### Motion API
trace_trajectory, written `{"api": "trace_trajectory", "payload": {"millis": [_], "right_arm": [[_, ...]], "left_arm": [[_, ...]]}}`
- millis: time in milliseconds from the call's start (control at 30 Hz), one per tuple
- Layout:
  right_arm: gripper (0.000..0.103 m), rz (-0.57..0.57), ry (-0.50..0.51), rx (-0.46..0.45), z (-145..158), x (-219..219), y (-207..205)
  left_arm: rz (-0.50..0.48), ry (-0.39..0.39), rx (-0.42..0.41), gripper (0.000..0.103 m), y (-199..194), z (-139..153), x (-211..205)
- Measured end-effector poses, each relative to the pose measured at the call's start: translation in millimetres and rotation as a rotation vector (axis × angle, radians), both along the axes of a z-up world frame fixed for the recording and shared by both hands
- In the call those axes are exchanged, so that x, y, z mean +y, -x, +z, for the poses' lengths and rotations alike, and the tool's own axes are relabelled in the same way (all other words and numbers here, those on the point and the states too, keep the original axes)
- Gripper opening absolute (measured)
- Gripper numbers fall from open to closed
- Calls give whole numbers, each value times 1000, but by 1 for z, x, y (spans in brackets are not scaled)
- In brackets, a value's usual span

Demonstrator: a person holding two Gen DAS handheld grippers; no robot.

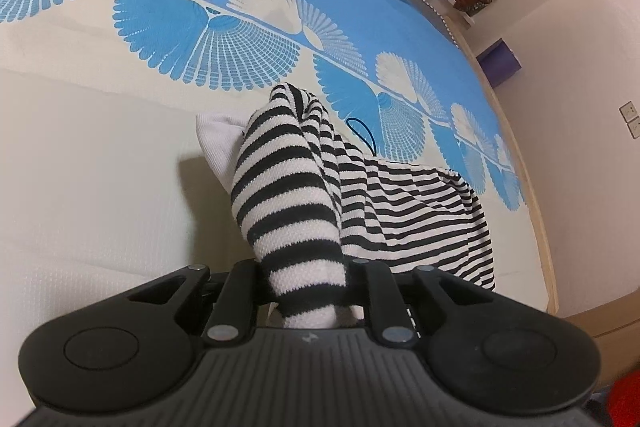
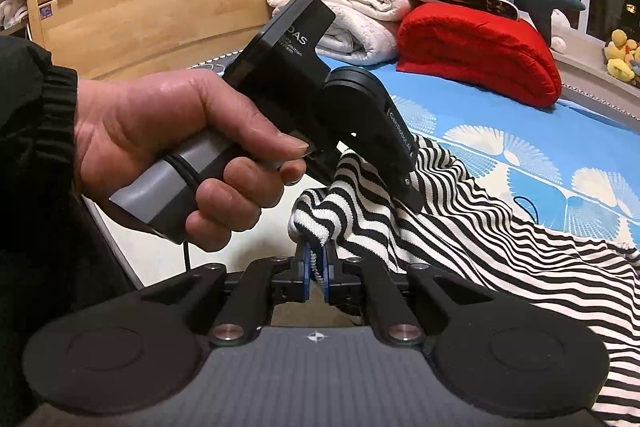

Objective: Fold small clothes

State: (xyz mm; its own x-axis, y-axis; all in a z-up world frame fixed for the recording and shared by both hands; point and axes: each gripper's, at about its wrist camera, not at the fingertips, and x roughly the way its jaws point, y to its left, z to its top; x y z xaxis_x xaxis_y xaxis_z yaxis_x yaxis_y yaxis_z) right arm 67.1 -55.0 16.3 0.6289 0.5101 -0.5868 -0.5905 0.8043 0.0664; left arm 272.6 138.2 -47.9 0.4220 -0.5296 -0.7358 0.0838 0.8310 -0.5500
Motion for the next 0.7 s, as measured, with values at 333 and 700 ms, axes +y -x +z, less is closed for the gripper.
{"api": "trace_trajectory", "payload": {"millis": [333, 700], "right_arm": [[5, -65, -62, -10, 7, -24, -2], [4, -340, -257, -20, 32, -148, -7]], "left_arm": [[-7, -1, -44, 15, -7, 21, -28], [-86, 251, -217, 35, -6, 72, -133]]}}
